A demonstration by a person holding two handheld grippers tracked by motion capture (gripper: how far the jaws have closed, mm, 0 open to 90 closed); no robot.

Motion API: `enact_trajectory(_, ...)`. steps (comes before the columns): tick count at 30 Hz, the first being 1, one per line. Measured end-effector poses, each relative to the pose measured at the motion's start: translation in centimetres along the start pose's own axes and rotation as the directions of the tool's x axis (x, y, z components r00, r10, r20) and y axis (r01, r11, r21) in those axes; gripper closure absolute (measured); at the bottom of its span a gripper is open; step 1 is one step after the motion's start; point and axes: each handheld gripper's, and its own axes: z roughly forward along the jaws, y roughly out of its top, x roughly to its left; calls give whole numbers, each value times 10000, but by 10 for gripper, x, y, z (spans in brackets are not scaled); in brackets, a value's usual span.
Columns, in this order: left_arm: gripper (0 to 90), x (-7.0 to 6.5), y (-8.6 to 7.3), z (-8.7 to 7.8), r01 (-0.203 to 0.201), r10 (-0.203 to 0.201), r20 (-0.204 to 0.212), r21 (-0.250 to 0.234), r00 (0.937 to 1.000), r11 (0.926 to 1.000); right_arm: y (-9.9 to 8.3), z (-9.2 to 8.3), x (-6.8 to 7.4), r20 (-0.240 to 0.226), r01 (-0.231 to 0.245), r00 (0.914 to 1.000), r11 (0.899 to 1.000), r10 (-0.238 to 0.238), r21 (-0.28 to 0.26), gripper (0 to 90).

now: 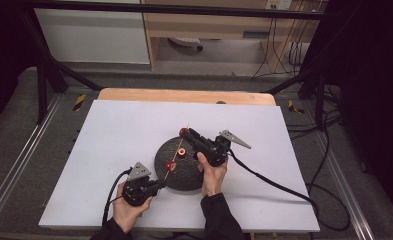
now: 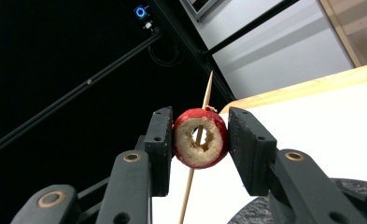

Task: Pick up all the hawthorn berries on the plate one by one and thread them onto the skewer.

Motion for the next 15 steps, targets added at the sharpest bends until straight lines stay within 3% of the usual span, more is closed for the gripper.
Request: enact_trajectory(15, 887, -1, 19, 8, 4, -3, 67, -123, 10000, 9999, -15, -4, 1, -70, 47, 10000, 9984, -43, 561, 617)
